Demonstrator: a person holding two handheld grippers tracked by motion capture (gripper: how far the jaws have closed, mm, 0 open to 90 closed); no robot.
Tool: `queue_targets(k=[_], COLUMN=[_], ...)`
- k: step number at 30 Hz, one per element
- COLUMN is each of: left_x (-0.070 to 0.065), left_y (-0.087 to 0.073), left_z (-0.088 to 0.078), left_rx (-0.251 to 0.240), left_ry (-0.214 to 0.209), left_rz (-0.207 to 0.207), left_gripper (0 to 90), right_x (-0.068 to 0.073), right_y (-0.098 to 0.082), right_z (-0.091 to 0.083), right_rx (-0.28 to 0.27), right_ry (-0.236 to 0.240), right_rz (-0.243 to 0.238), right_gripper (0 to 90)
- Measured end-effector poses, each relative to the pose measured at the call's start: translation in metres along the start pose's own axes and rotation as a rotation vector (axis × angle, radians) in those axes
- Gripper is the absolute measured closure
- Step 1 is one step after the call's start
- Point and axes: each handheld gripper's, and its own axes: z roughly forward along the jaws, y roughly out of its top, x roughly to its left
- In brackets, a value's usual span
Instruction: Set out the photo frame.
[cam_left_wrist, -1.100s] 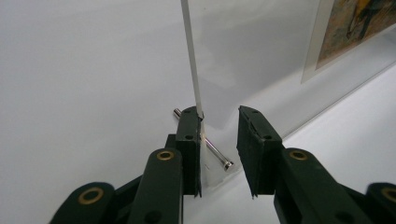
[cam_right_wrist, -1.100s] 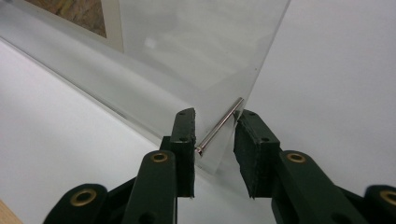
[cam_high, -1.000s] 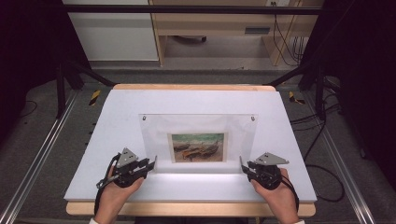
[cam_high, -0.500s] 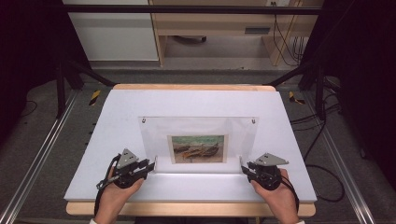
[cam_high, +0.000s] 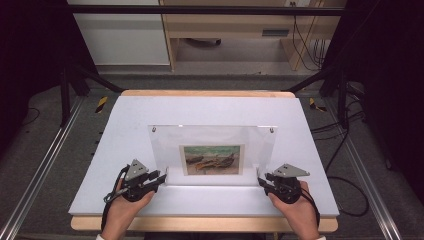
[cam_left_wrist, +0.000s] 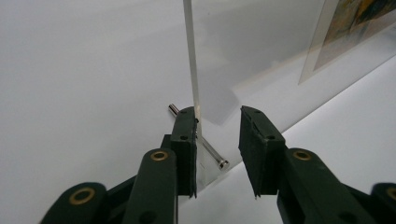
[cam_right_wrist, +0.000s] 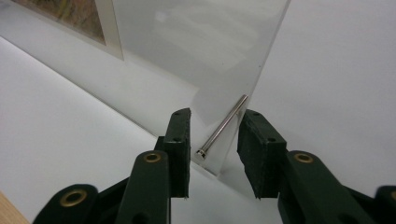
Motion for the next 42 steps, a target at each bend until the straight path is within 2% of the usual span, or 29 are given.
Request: queue_targets(k=[4, 9, 12, 13, 14, 15, 16, 18, 19, 20, 23, 26, 29, 35, 42], left_x=[-0.001, -0.002, -0.003, -0.003, -0.003, -0.003, -0.002, -0.002, -0.002, -0.003, -0.004, -0.005, -0.004, 0.002, 0.01], left_y=[0.0, -0.001, 0.0, 0.0, 0.001, 0.001, 0.003, 0.005, 0.005, 0.006, 0.008, 0.01, 0.008, 0.004, -0.001], left_z=[0.001, 0.003, 0.004, 0.004, 0.004, 0.003, 0.003, 0.002, 0.002, 0.001, -0.001, -0.005, -0.011, -0.022, -0.039], left_rx=[-0.006, -0.017, -0.025, -0.025, -0.035, -0.043, -0.052, -0.064, -0.064, -0.083, -0.106, -0.134, -0.139, -0.153, -0.17], left_ry=[0.0, 0.002, 0.015, 0.015, 0.017, 0.019, 0.015, 0.013, 0.013, 0.012, 0.014, 0.004, -0.006, -0.004, 0.034], left_rz=[0.0, 0.002, 0.008, 0.008, 0.003, -0.001, -0.004, -0.004, -0.004, -0.003, 0.001, 0.017, 0.031, 0.025, 0.034], left_gripper=[63.3, 58.4, 49.1, 45.6, 45.6, 41.5, 33.4, 25.2, 22.1, 18.5, 9.4, 5.6, 5.0, 5.1, 5.2], right_x=[0.0, 0.0, 0.001, 0.001, 0.001, 0.001, 0.002, 0.003, 0.003, 0.003, 0.004, 0.006, 0.008, 0.008, 0.005], right_y=[0.0, 0.001, 0.002, 0.002, 0.003, 0.004, 0.005, 0.006, 0.006, 0.008, 0.01, 0.012, 0.012, 0.008, -0.003], right_z=[0.0, 0.001, 0.002, 0.002, 0.002, 0.002, 0.002, 0.002, 0.002, 0.001, -0.003, -0.009, -0.017, -0.029, -0.042], right_rx=[-0.013, -0.035, -0.055, -0.055, -0.057, -0.064, -0.078, -0.093, -0.093, -0.115, -0.154, -0.202, -0.227, -0.243, -0.241], right_ry=[-0.004, -0.021, -0.028, -0.028, -0.03, -0.031, -0.039, -0.045, -0.045, -0.057, -0.076, -0.085, -0.092, -0.106, -0.13], right_rz=[-0.002, 0.002, -0.003, -0.003, -0.007, -0.012, -0.019, -0.03, -0.03, -0.036, -0.053, -0.059, -0.072, -0.072, -0.052], right_gripper=[59.0, 46.7, 35.5, 35.5, 32.2, 28.4, 22.5, 17.1, 17.1, 13.1, 8.6, 7.6, 7.0, 7.1, 8.5])
